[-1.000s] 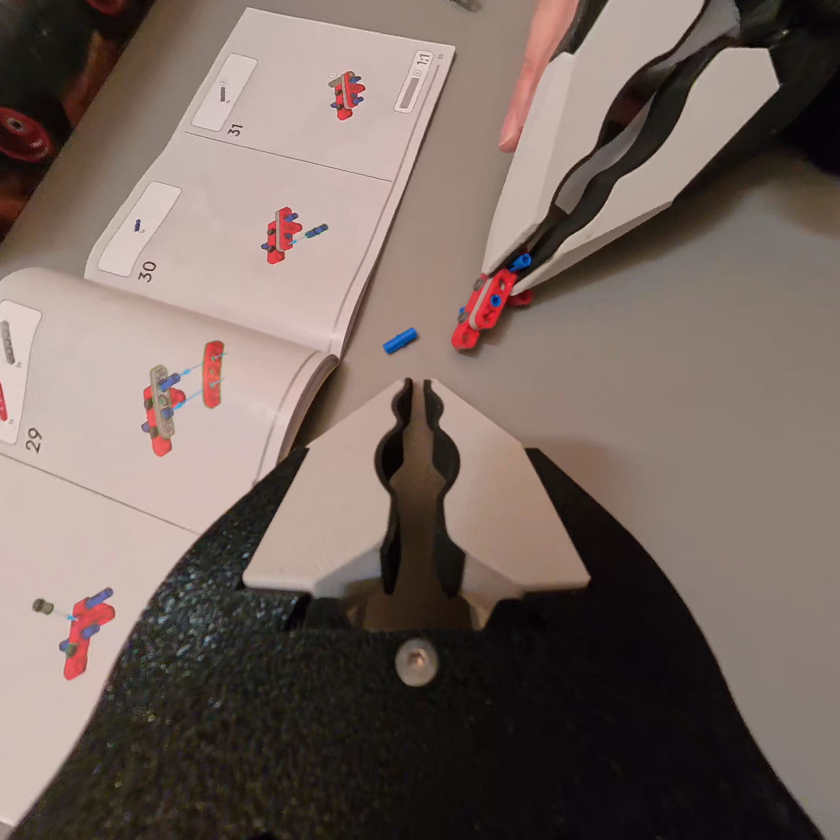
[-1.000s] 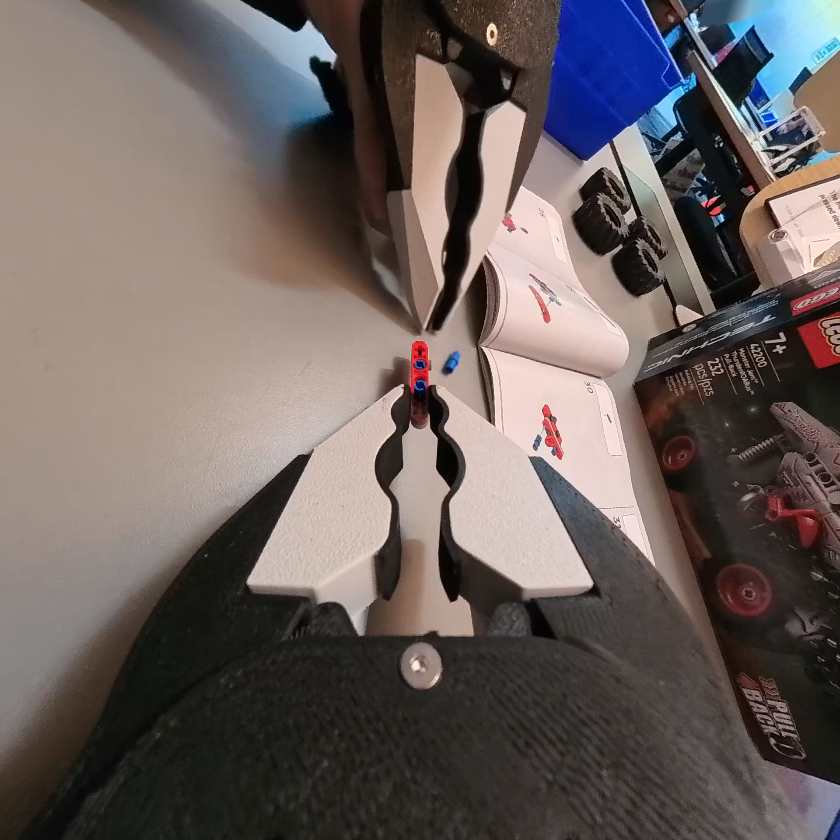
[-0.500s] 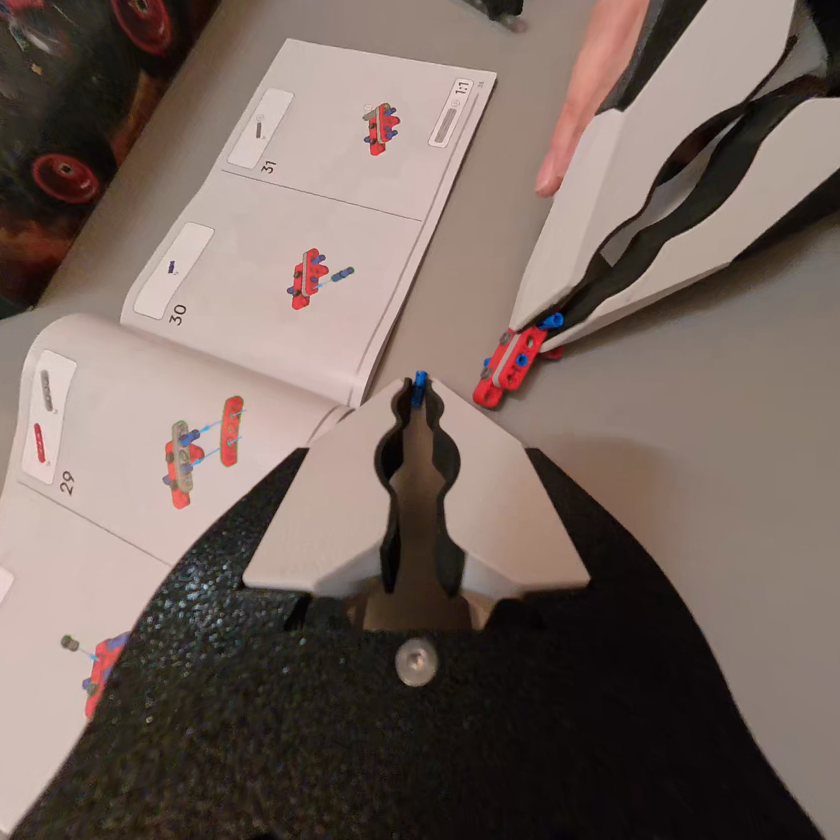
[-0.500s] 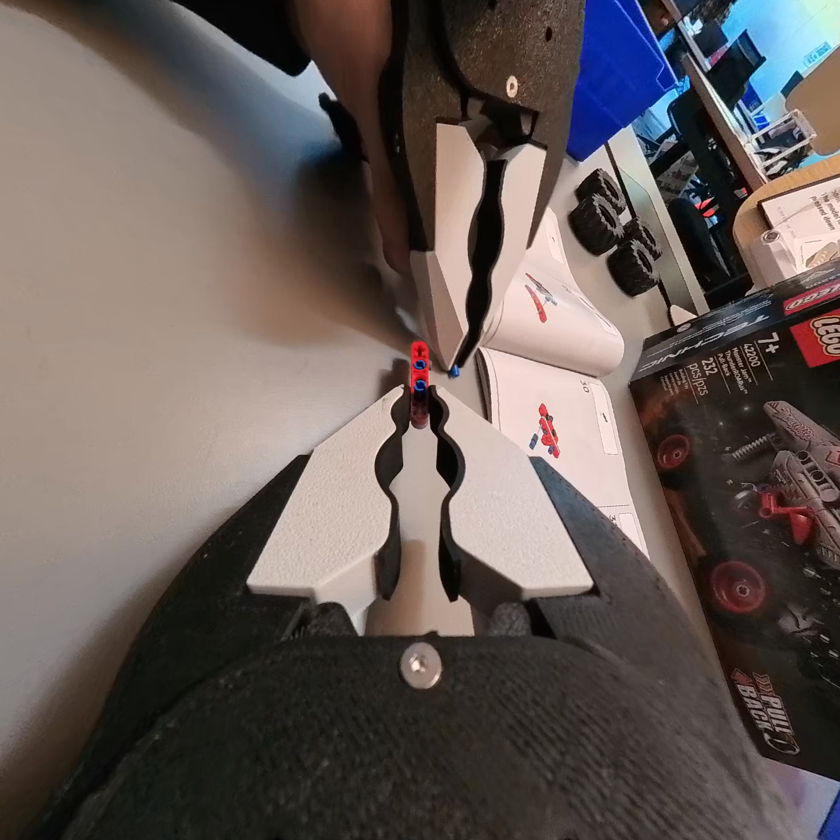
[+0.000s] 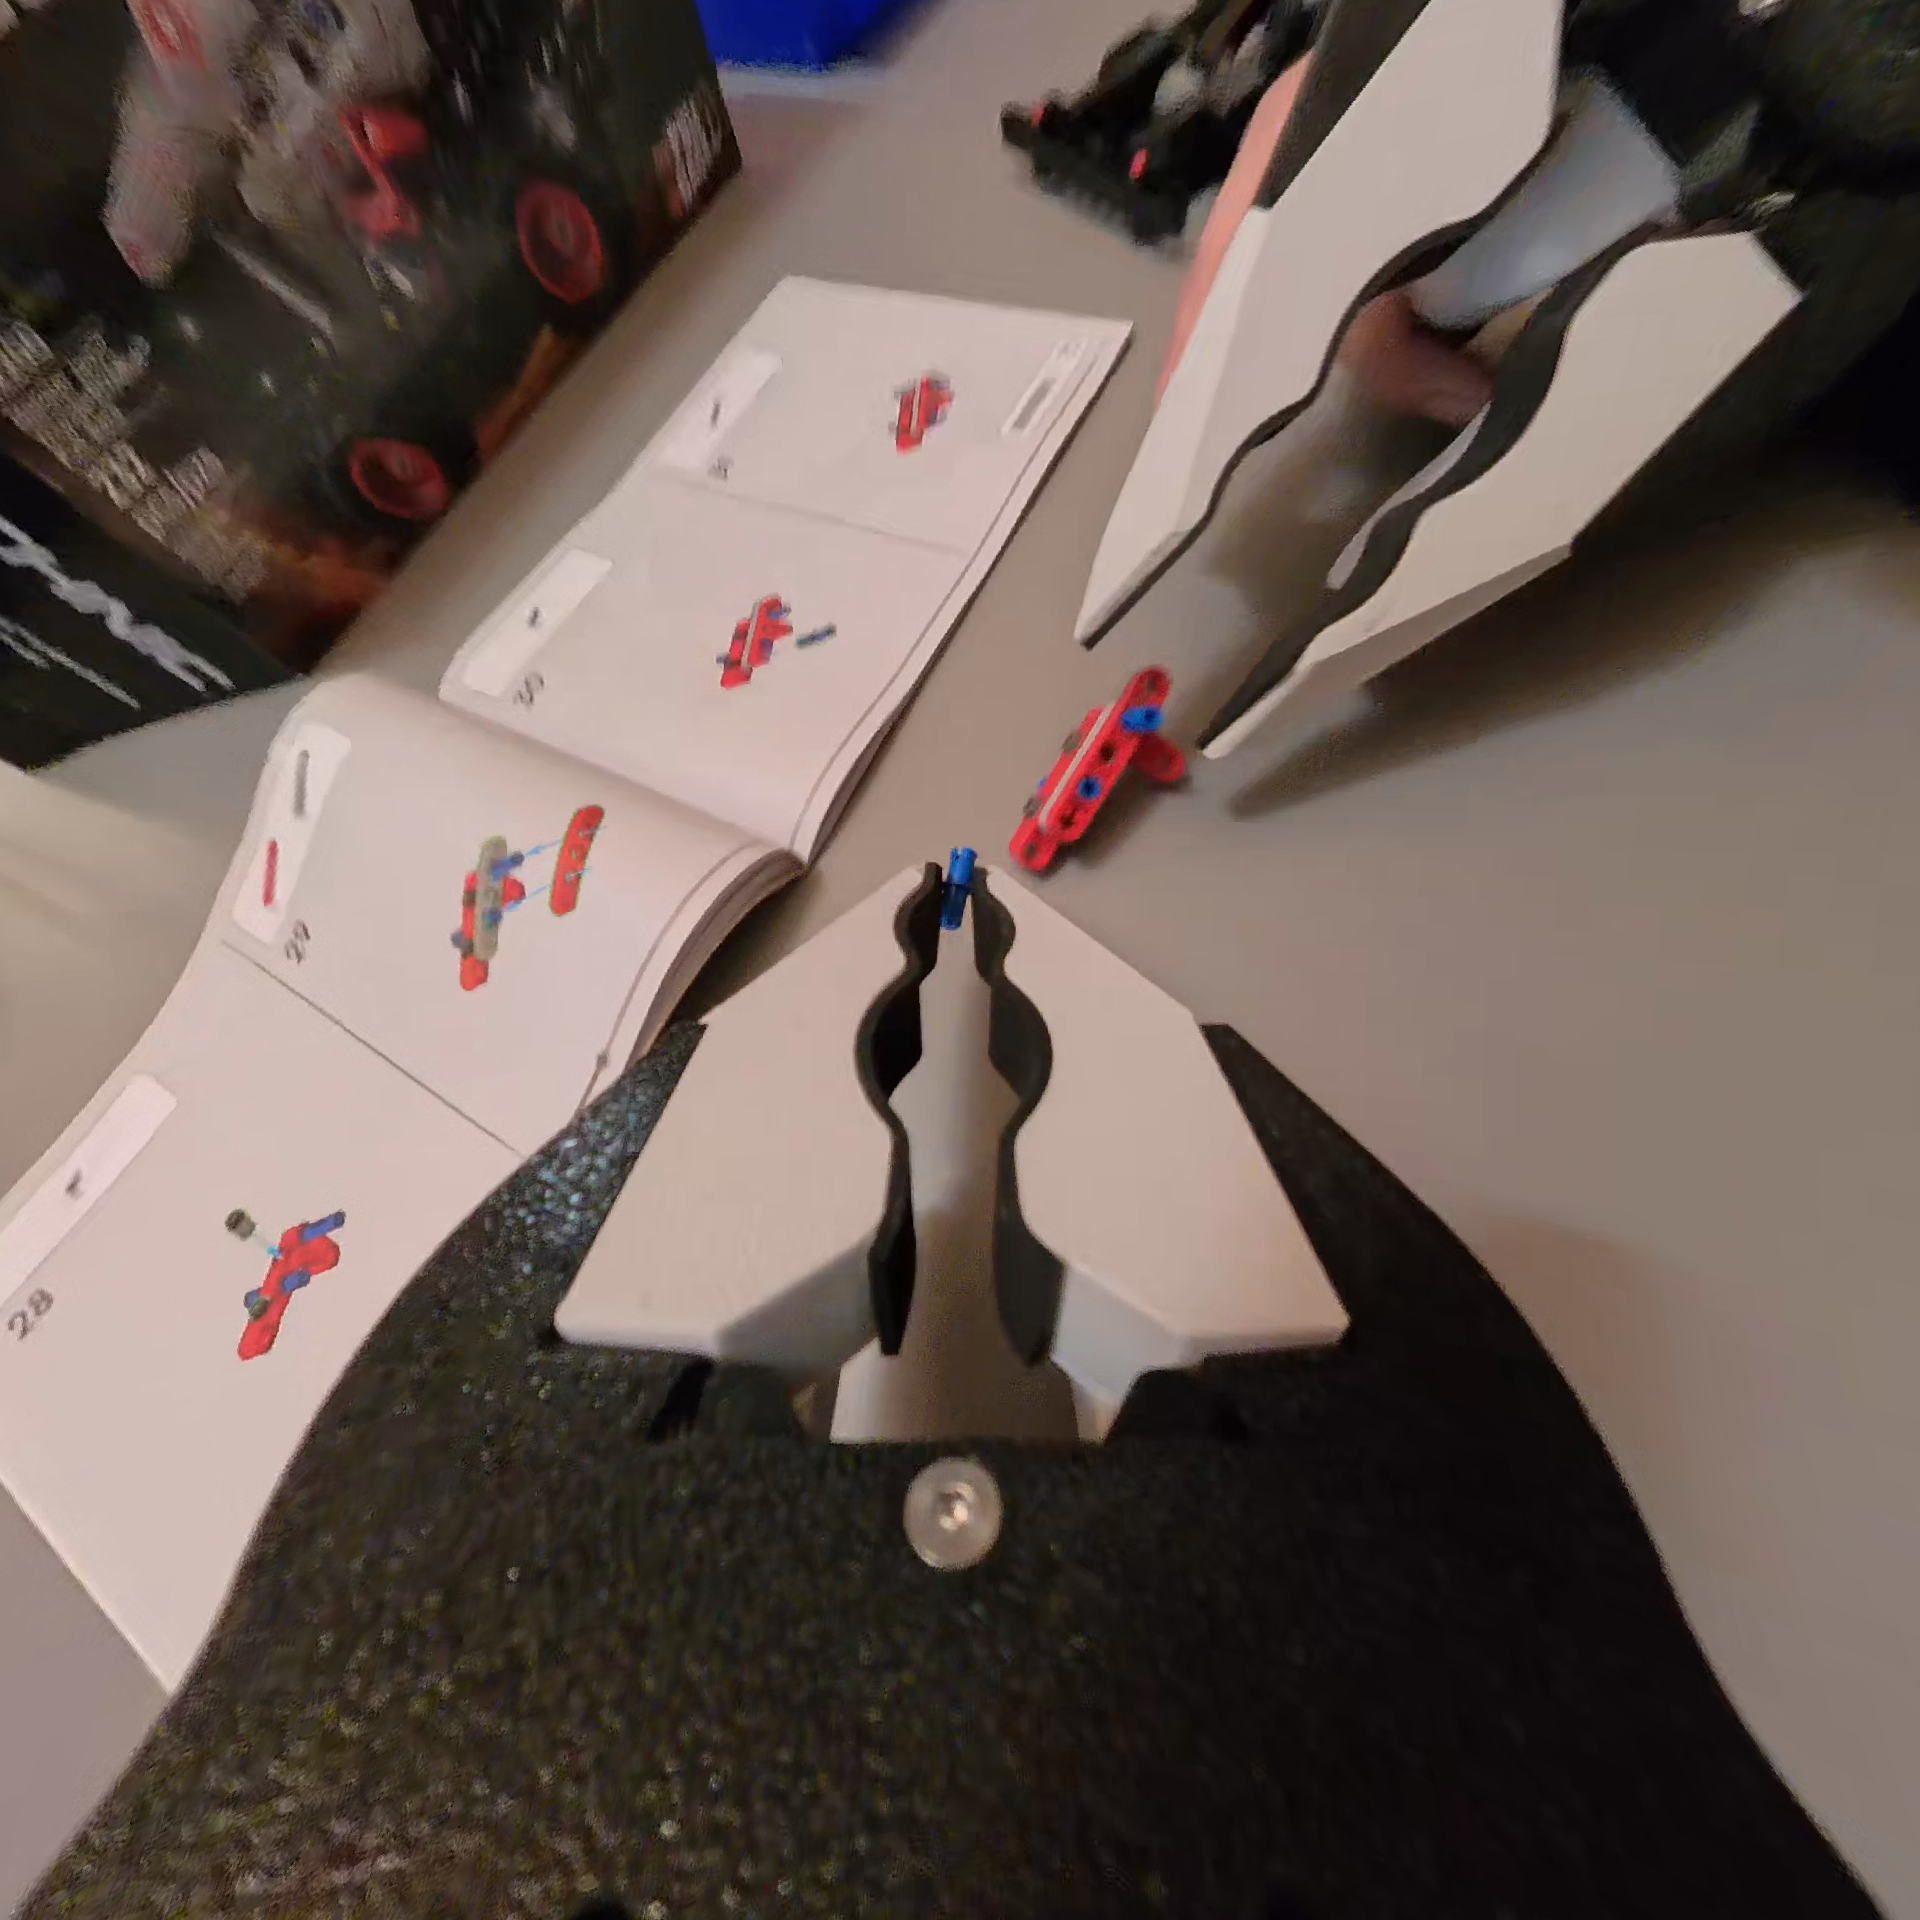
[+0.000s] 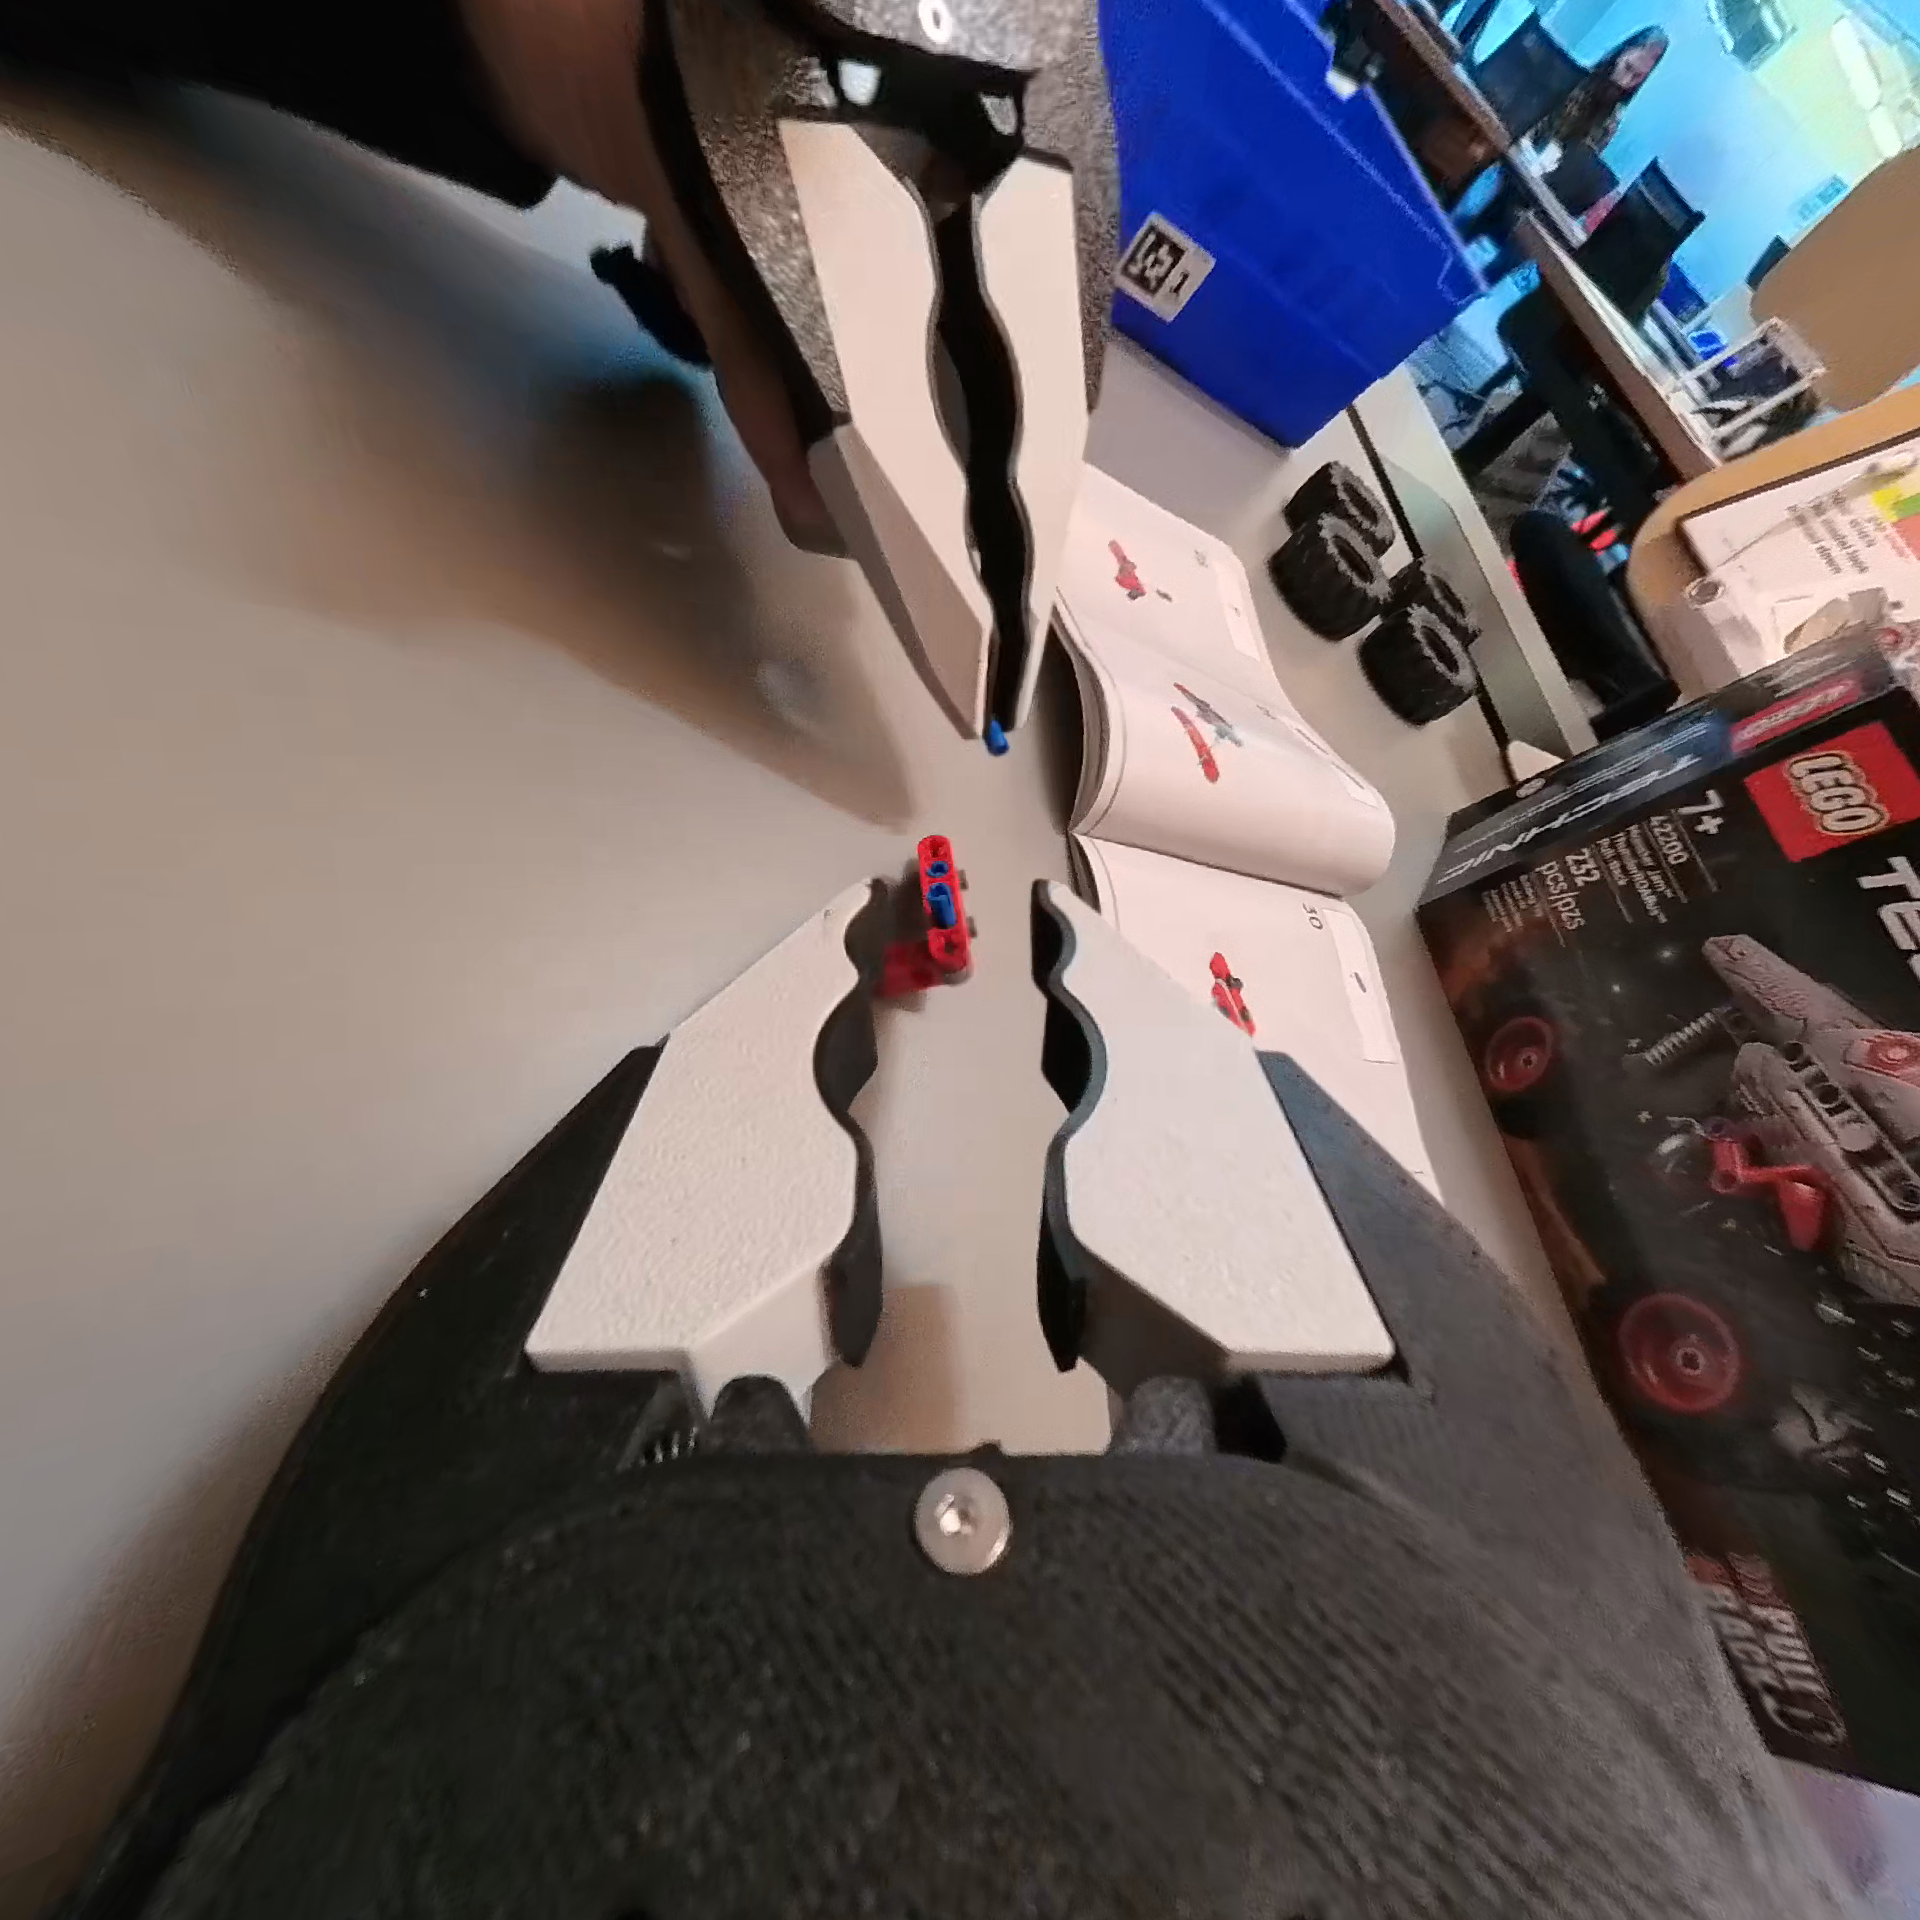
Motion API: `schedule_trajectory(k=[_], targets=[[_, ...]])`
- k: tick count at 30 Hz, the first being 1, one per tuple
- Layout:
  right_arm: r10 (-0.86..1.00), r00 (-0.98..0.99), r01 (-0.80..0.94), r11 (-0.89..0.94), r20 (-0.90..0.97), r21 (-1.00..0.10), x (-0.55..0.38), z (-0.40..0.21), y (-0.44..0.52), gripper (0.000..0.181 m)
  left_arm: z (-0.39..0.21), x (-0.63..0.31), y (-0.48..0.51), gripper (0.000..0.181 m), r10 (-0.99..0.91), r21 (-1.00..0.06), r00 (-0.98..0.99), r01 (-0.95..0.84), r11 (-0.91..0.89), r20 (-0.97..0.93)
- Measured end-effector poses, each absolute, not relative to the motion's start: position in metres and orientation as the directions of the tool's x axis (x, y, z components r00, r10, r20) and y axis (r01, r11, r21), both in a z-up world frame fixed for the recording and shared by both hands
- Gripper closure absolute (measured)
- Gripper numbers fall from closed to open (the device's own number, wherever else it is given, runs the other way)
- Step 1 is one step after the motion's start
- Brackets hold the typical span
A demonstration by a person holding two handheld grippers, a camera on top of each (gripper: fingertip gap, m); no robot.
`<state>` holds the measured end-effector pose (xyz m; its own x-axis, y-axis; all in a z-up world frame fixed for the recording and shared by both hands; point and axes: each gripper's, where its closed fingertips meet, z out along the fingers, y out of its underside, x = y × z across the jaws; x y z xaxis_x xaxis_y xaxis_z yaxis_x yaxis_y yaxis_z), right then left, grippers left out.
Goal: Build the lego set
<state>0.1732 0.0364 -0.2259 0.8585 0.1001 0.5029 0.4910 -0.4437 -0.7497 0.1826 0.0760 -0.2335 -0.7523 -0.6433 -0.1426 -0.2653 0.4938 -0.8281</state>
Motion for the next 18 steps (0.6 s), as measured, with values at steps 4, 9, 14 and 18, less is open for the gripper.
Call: schedule_trajectory(k=[4,9,14,18], targets=[[0.099,0.892,0.444,-0.375,0.441,-0.813,0.162,-0.199,0.021,0.164,-0.196,0.163,0.052,0.179,-0.592,-0.932,-0.799,-0.127,0.34,-0.107],[0.05,0.913,0.401,-0.297,0.406,-0.866,0.151,-0.183,0.027,0.171,-0.144,0.144,0.034,0.179,-0.563,-0.999,-0.826,-0.012,0.047,-0.017],[-0.032,0.945,0.322,-0.082,0.325,-0.943,0.143,-0.153,0.041,0.171,-0.123,0.143,0.03,0.179,-0.585,-0.991,-0.811,0.069,-0.114,0.011],[-0.124,0.928,0.35,-0.032,0.351,-0.936,0.15,-0.139,0.044,0.168,-0.116,0.144,0.029,0.179,-0.586,-0.969,-0.808,0.101,-0.226,0.053]])
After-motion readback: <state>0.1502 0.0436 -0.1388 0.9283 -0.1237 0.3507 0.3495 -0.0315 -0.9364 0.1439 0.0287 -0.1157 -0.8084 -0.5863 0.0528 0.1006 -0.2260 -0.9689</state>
